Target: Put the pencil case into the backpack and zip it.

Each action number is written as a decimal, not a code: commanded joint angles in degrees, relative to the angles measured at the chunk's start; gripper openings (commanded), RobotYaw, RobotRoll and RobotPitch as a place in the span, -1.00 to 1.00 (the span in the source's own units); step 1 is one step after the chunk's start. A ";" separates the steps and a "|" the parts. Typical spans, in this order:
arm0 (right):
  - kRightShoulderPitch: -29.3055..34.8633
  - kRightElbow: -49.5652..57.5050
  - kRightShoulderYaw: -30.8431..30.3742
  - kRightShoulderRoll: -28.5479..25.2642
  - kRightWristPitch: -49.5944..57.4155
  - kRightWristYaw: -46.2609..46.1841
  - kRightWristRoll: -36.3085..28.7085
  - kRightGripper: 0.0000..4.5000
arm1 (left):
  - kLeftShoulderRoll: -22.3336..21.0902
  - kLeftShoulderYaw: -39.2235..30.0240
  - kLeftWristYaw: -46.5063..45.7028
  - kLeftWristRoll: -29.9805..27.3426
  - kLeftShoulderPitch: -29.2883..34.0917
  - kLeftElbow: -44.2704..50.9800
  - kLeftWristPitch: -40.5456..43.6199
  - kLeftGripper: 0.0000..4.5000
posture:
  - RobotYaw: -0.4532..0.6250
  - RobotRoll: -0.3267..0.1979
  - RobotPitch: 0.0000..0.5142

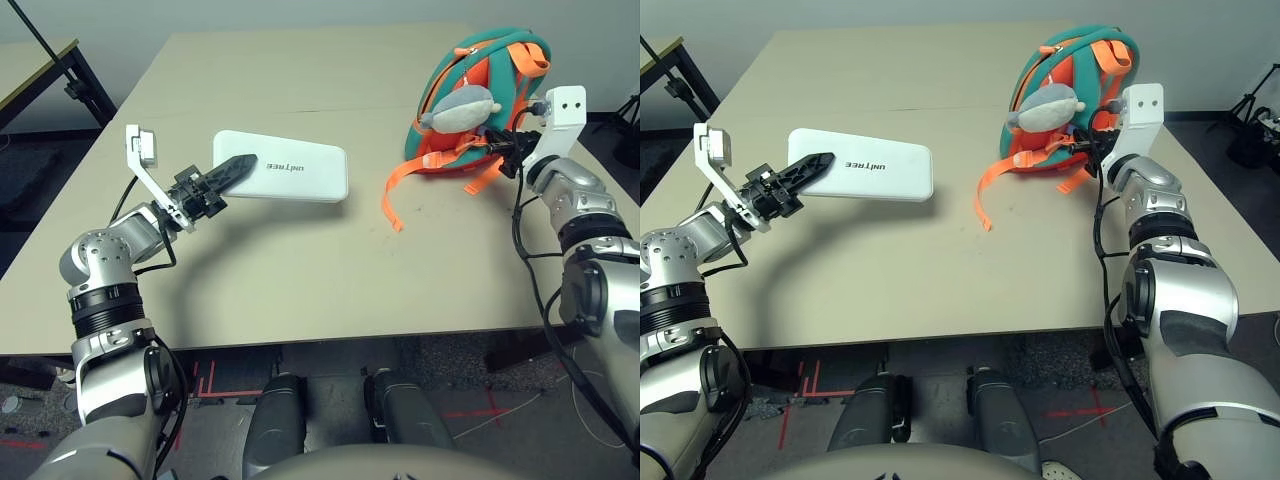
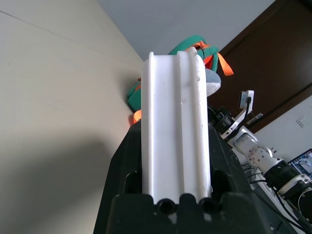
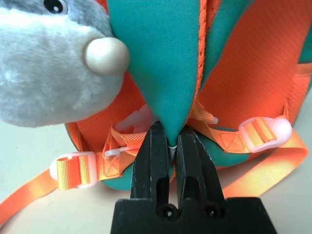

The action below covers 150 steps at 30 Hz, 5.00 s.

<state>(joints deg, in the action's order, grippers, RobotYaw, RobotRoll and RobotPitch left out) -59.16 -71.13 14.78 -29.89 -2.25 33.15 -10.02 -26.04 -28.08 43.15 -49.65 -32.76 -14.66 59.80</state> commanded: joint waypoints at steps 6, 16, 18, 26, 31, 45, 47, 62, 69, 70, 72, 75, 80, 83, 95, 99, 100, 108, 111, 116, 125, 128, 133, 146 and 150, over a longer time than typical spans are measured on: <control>1.00 8.69 2.13 2.31 0.26 7.54 -4.37 -1.00 | -2.14 -0.20 0.38 -0.04 -2.23 -2.62 -3.23 -0.41 | -0.26 0.25 -0.75; 10.44 32.84 0.99 3.79 11.01 10.90 -9.74 -1.00 | -2.80 1.66 0.76 0.90 -4.62 -6.11 -5.82 -0.41 | -0.32 0.25 -0.73; 13.75 40.61 0.42 4.05 15.11 11.86 -11.72 -1.00 | -3.16 2.15 1.08 1.19 -5.39 -7.18 -6.31 -0.41 | -0.33 0.25 -0.73; 22.58 60.62 -0.48 2.70 26.96 13.56 -17.78 -1.00 | -6.09 4.09 4.13 3.23 -8.71 -12.79 -8.04 -0.41 | -0.38 0.25 -0.70; 26.29 69.88 -0.64 1.36 33.25 13.66 -21.87 -1.00 | -7.51 4.61 5.40 3.89 -10.04 -14.64 -8.78 -0.41 | -0.39 0.25 -0.70; 36.61 91.72 1.63 -5.14 49.84 15.49 -40.52 -1.00 | -9.33 3.97 7.62 4.05 -9.43 -13.79 -9.39 -0.41 | -0.39 0.25 -0.72; 37.38 92.94 1.91 -6.22 51.48 15.59 -42.99 -1.00 | -9.78 4.07 8.40 4.05 -9.26 -13.10 -9.74 -0.41 | -0.40 0.25 -0.72; 40.53 90.93 0.31 -10.19 50.35 16.92 -42.67 -1.00 | -21.95 6.25 20.55 0.30 -7.45 6.40 -6.26 -0.41 | -0.35 0.25 -0.69; 39.87 90.33 -0.74 -9.70 49.72 16.84 -42.41 -1.00 | -22.28 9.68 20.87 1.94 -10.41 9.21 -8.50 -0.41 | -0.35 0.25 -0.70; 39.76 90.29 -0.82 -9.58 49.61 16.72 -42.36 -1.00 | -22.21 10.18 20.93 2.34 -10.85 8.77 -8.98 -0.41 | -0.35 0.25 -0.70; 39.70 90.25 -0.97 -9.42 49.36 16.60 -42.24 -1.00 | -21.96 11.69 21.70 3.34 -12.17 7.36 -10.31 -0.41 | -0.36 0.25 -0.70; 39.71 90.44 -1.17 -9.18 49.15 16.35 -42.32 -1.00 | -21.73 13.55 22.76 4.91 -13.57 5.58 -12.41 -0.41 | -0.37 0.25 -0.71; 40.22 91.22 -1.12 -8.62 48.50 15.67 -41.99 -1.00 | -19.20 16.92 24.62 8.46 -18.31 -0.08 -17.75 -0.41 | -0.40 0.25 -0.72; 40.40 91.61 -0.97 -8.26 48.50 15.33 -42.07 -1.00 | -17.71 19.31 26.47 11.04 -20.27 -2.82 -20.82 -0.41 | -0.41 0.25 -0.73; 41.42 92.66 -0.17 -7.69 47.80 14.25 -42.33 -1.00 | -10.95 25.83 30.94 18.19 -23.88 -9.65 -27.72 -0.41 | -0.46 0.25 -0.77; 41.51 92.83 -0.21 -7.43 47.58 13.99 -42.34 -1.00 | -6.43 26.84 28.89 20.03 -23.17 -10.35 -30.08 -0.41 | -0.47 0.25 -0.77; 41.63 92.91 -0.19 -7.39 47.55 13.96 -42.35 -1.00 | -5.13 26.95 28.11 20.63 -22.85 -10.55 -31.09 -0.41 | -0.47 0.25 -0.77; 42.19 93.15 -0.16 -7.54 47.47 13.99 -42.42 -1.00 | 2.10 27.28 23.69 23.97 -19.96 -11.71 -36.59 -0.41 | -0.48 0.25 -0.76; 42.22 93.15 -0.19 -7.57 47.51 14.00 -42.45 -1.00 | 4.02 27.14 21.90 25.05 -19.26 -12.38 -38.80 -0.41 | -0.48 0.25 -0.76; 42.43 93.11 -0.37 -7.55 47.42 14.07 -42.31 -1.00 | 7.23 26.35 19.24 25.81 -17.64 -13.87 -42.63 -0.41 | -0.47 0.25 -0.76; 42.27 92.50 -1.07 -7.32 46.96 14.50 -41.95 -1.00 | 9.51 26.09 14.56 26.26 -15.02 -12.79 -43.32 0.06 | -0.46 0.25 -0.77; 42.08 91.92 -1.55 -7.19 46.66 14.92 -41.51 -1.00 | 8.31 25.25 14.36 24.86 -14.67 -10.91 -40.91 0.59 | -0.44 0.25 -0.77; 40.89 90.52 -2.80 -6.87 46.37 15.96 -40.74 -1.00 | 4.01 24.73 15.31 23.33 -13.17 -5.22 -35.61 0.99 | -0.40 0.25 -0.77; 39.43 88.59 -4.30 -6.41 45.73 17.55 -39.54 -1.00 | -3.16 21.33 12.95 19.86 -6.53 8.80 -28.65 0.99 | -0.33 0.25 -0.76; 38.97 88.15 -4.42 -6.47 45.88 18.00 -39.46 -1.00 | -2.97 20.95 11.81 19.23 -5.21 10.41 -27.72 0.92 | -0.33 0.25 -0.73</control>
<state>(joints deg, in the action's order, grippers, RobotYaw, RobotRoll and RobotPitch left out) -19.02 16.34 11.29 -36.71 44.74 49.33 -48.68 -28.50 -6.67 55.57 -29.49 -38.45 -5.29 31.41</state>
